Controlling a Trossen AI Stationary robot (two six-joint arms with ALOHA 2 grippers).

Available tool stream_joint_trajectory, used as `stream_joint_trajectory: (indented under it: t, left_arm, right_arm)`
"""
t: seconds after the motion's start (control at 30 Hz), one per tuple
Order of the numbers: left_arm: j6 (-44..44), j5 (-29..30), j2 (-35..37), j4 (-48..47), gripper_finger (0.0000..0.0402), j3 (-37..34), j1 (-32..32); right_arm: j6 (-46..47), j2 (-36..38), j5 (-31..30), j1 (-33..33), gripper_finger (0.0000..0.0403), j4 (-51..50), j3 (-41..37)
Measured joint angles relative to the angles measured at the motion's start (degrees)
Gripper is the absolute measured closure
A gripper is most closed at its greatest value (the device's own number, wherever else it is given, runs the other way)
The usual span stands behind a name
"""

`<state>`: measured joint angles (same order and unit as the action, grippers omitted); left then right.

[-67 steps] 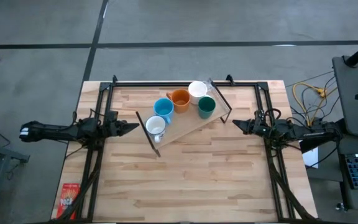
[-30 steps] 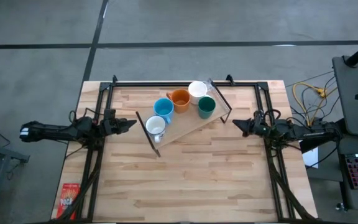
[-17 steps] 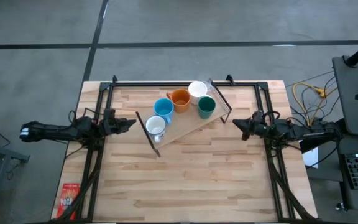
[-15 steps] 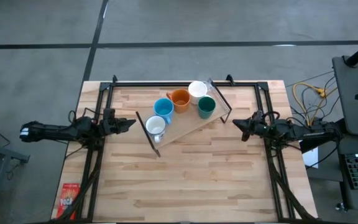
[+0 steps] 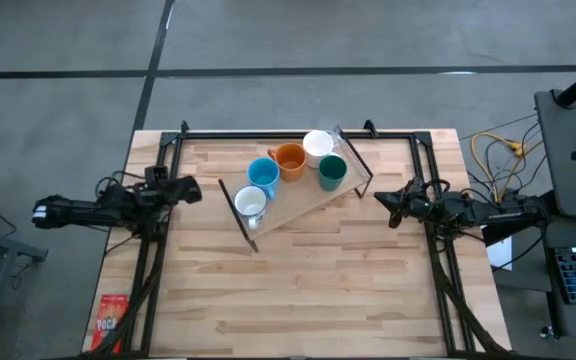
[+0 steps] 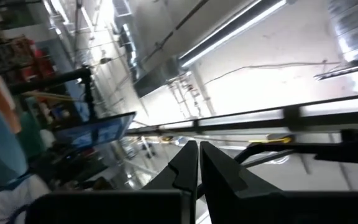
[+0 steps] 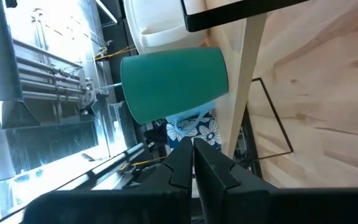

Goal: Stack small to large cups/mugs on shelf
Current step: Return to Home Position

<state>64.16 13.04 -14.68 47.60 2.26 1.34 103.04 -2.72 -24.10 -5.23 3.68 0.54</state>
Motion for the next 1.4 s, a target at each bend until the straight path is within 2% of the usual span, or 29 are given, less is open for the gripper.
stream_joint_trajectory:
  t: [0.23,0.53,0.67,0.8,0.9,1.07,1.17,1.23,1.4]
  left_arm:
    - [0.03,1.91,0.17,2.32,0.0398,0.04,0.03]
    - [0.05,19.19,0.32,5.44,0.0398,0.07,0.02]
    - [3.54,20.99,0.22,5.45,0.0398,-0.28,0.02]
    - [20.26,14.79,0.22,1.12,0.0398,-1.71,0.04]
    - [35.39,7.04,0.12,-9.40,0.0398,-1.75,0.03]
    - [57.69,-10.36,0.15,-29.78,0.0398,-1.75,0.04]
    - [65.21,-21.02,0.17,-38.94,0.0398,-1.77,0.04]
    - [67.69,-25.31,0.15,-42.24,0.0398,-1.77,0.04]
    - [73.67,-26.48,0.10,-43.09,0.0398,-1.79,0.04]
  right_arm:
    - [-0.04,0.00,0.00,0.02,0.0394,-0.02,0.00]
    - [0.28,0.00,-0.02,0.02,0.0394,-0.04,0.00]
    - [0.44,0.00,-0.02,0.02,0.0394,-0.03,0.00]
    - [0.46,0.00,-0.02,0.02,0.0394,-0.02,0.00]
    - [0.46,0.00,-0.02,0.02,0.0394,-0.02,0.00]
    - [0.47,0.01,-0.02,0.02,0.0394,-0.01,0.00]
    - [0.62,0.02,-0.02,0.02,0.0394,0.01,0.00]
    - [2.09,0.02,-0.02,0.02,0.0394,0.02,0.00]
    - [8.11,0.01,-0.02,0.02,0.0394,0.02,0.00]
